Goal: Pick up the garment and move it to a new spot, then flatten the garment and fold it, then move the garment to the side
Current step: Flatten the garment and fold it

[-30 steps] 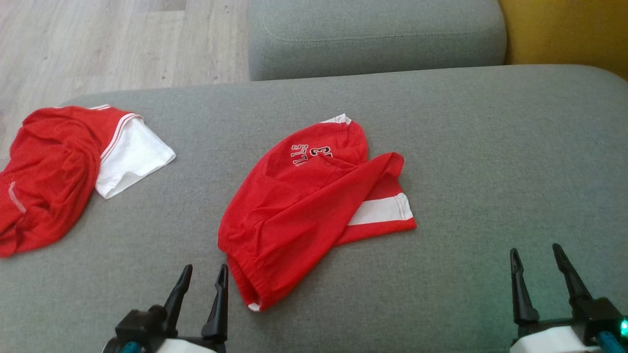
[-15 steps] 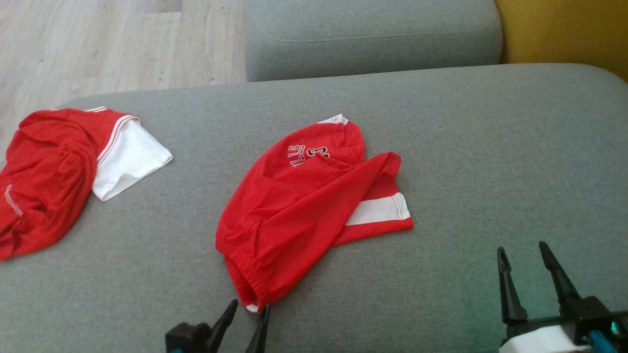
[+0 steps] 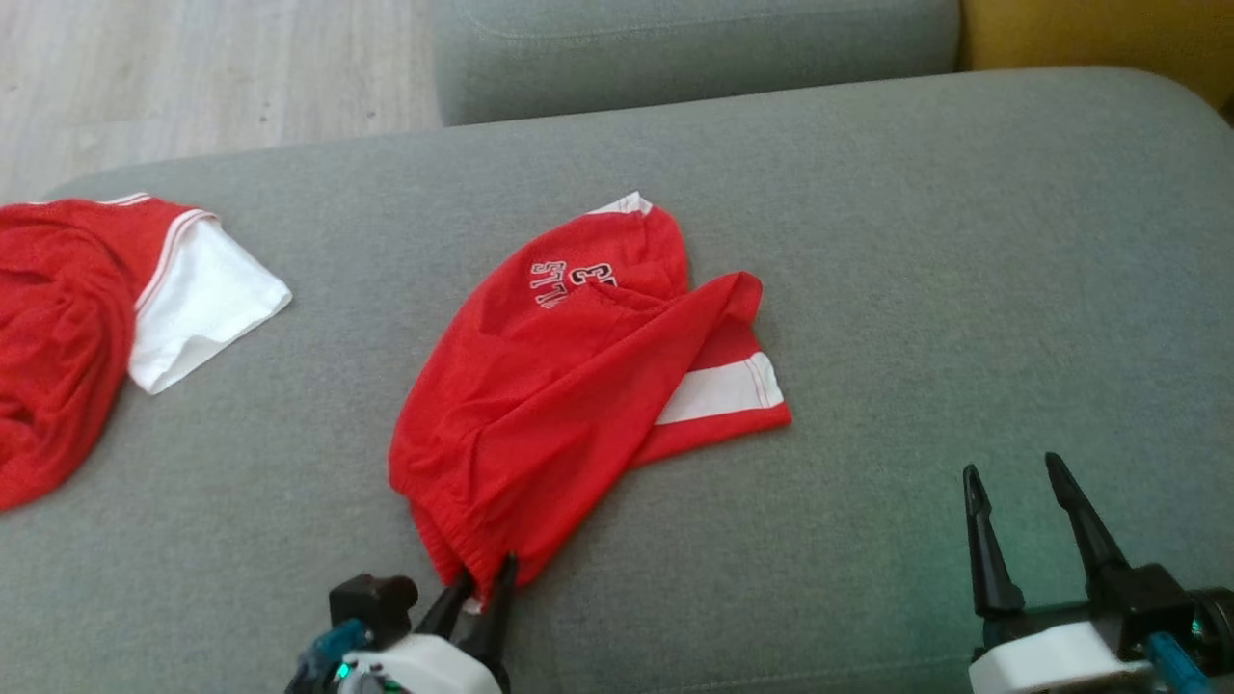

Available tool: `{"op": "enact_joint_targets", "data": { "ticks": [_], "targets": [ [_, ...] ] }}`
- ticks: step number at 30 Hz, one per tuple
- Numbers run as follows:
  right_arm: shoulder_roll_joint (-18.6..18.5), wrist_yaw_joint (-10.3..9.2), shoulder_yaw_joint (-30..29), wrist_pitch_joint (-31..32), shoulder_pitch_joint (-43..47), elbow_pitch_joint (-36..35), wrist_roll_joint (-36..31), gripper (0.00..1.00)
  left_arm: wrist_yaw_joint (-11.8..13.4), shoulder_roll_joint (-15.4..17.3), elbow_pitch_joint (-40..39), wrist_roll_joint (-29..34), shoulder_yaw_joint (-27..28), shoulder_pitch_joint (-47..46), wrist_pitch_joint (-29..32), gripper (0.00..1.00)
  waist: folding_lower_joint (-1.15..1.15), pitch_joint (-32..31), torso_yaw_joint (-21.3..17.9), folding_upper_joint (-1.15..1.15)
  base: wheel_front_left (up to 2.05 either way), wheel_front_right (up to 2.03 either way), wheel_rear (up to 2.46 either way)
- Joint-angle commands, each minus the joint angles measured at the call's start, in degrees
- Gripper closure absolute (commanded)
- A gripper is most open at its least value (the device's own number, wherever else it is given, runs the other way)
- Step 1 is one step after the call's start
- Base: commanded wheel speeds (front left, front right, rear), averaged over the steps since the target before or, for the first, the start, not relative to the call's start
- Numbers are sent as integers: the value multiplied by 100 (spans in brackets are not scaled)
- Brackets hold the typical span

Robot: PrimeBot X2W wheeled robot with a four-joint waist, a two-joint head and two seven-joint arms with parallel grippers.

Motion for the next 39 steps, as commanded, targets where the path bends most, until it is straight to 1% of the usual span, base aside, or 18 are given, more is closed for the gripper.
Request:
{"op": "enact_joint_targets", "data": {
  "ticks": [1, 2, 3, 5, 9, 10, 12, 15, 17, 22, 23, 25, 26, 27, 28, 34, 36, 39],
  "targets": [
    [-49, -4, 132, -63, -245, -189, 37, 0, 14, -21, -111, 4, 103, -307, -53, 55, 0, 38, -50, 0, 0, 0, 0],
    [-49, -4, 139, -63, -256, -191, 45, 0, -4, -21, -110, -38, 74, -365, -91, 82, 0, 57, -78, 0, 0, 0, 0],
    [-49, -4, 141, -63, -263, -193, 49, 0, -20, -21, -125, -122, 59, -416, -131, 100, 0, 70, -95, 0, 0, 0, 0],
    [-49, -4, 136, -63, -270, -190, 62, 0, -43, -21, -201, -254, 45, -532, -202, 100, 0, 91, -118, 0, 0, 0, 0],
    [-49, -4, 146, -63, -284, -188, 73, 0, -44, -21, -544, -850, 213, -767, -294, 100, 0, 136, -147, 0, 0, 0, 0],
    [-49, -4, 155, -63, -290, -187, 74, 0, -8, -21, -617, -1043, 313, -821, -301, 100, 0, 155, -155, 0, 0, 0, 0],
    [-49, -4, 179, -63, -325, -196, 88, 0, 201, 88, -632, -1197, 627, -1062, -267, 100, 0, 236, -162, 0, 0, 0, 0],
    [-49, -4, 228, -63, -366, -177, 99, 0, 448, 285, -292, -1270, 924, -1322, -127, 100, 0, 341, -167, 0, 0, 0, 0],
    [-49, -4, 279, -63, -415, -161, 102, 0, 541, 420, 33, -1243, 1024, -1516, -86, 100, 0, 420, -190, 0, 0, 0, 0],
    [-49, -4, 365, -63, -518, -99, 107, 0, 445, 639, 807, -1156, 967, -1815, 26, 100, 0, 510, -266, 0, 0, 0, 0],
    [-49, -4, 357, -63, -523, -82, 111, 0, 392, 648, 910, -1167, 955, -1834, 18, 98, 0, 510, -277, 0, 0, 0, 0],
    [-49, -4, 338, -63, -521, -59, 119, 0, 320, 654, 1053, -1178, 932, -1839, -13, 58, 0, 486, -283, 0, 0, 0, 0],
    [-49, -4, 316, -63, -504, -49, 126, 0, 295, 656, 1108, -1178, 918, -1827, -25, 35, 0, 460, -272, 0, 0, 0, 0],
    [-49, -4, 294, -63, -480, -38, 131, 0, 281, 670, 1153, -1151, 887, -1812, -41, 8, 0, 430, -256, 0, 0, 0, 0],
    [-49, -4, 275, -63, -454, -25, 135, 0, 267, 676, 1186, -1132, 861, -1792, -58, 0, 0, 399, -237, 0, 0, 0, 0],
    [-49, -4, 262, -63, -356, 45, 158, 0, 220, 582, 936, -1229, 920, -1509, -267, 0, 0, 179, -118, 0, 0, 0, 0],
    [-49, -4, 260, -63, -324, 48, 162, 0, 244, 572, 722, -1221, 934, -1328, -322, 0, 0, 106, -67, 0, 0, 0, 0],
    [-49, -4, 268, -63, -275, 42, 155, 0, 368, 575, 298, -1134, 970, -991, -398, 0, 0, 37, 0, 0, 0, 0, 0]
  ]
}}
